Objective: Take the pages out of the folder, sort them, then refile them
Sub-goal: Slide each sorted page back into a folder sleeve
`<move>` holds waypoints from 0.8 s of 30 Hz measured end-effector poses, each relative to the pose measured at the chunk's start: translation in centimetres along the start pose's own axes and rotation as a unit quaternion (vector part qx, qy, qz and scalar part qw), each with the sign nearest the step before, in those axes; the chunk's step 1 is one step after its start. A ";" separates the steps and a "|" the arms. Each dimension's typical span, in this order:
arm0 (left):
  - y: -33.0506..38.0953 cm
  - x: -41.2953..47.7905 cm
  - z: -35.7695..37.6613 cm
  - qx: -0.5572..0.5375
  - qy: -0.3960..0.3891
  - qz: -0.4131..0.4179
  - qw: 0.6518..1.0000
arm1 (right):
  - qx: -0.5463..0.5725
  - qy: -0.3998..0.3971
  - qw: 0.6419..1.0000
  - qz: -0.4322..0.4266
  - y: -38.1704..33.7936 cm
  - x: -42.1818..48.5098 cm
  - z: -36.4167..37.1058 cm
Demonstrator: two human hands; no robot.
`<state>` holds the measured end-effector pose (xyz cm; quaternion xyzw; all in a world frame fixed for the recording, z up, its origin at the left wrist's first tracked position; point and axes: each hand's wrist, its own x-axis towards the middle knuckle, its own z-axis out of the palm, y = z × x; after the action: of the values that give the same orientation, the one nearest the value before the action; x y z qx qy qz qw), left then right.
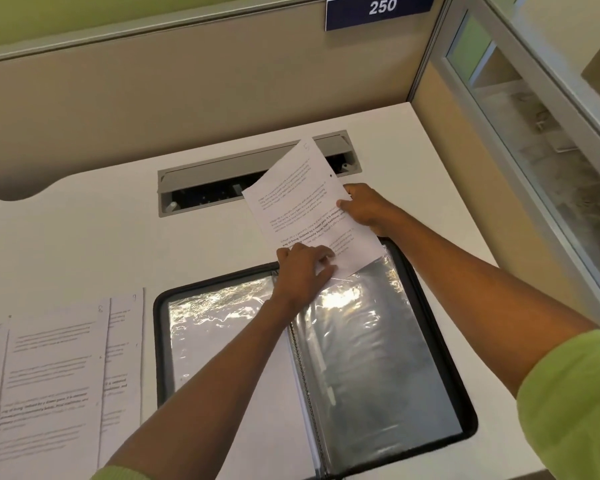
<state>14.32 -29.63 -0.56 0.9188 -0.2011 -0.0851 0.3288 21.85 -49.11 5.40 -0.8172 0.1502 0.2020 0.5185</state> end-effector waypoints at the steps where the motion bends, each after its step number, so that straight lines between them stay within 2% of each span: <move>1: 0.8 0.2 0.3 -0.003 0.000 0.007 1.000 | 0.004 0.001 1.000 0.004 0.2 0.0 0.0; 9: 6.7 1.2 2.9 -0.074 0.001 0.022 0.997 | 0.015 0.017 1.000 -0.001 0.7 0.2 0.0; 13: 7.7 1.2 4.0 -0.163 -0.002 -0.019 0.986 | 0.023 0.022 0.999 -0.003 0.8 0.3 0.1; 17: 8.2 0.8 4.4 -0.262 0.031 -0.057 0.963 | 0.024 0.026 0.999 -0.003 1.1 0.2 0.4; 24: 9.0 1.1 4.1 -0.296 0.066 -0.080 0.949 | 0.022 0.022 0.999 0.008 1.8 0.1 -0.2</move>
<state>11.35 -38.78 1.98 0.7967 -0.0706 -0.1063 0.5908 21.18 -50.01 3.98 -0.8087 0.1728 0.1851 0.5310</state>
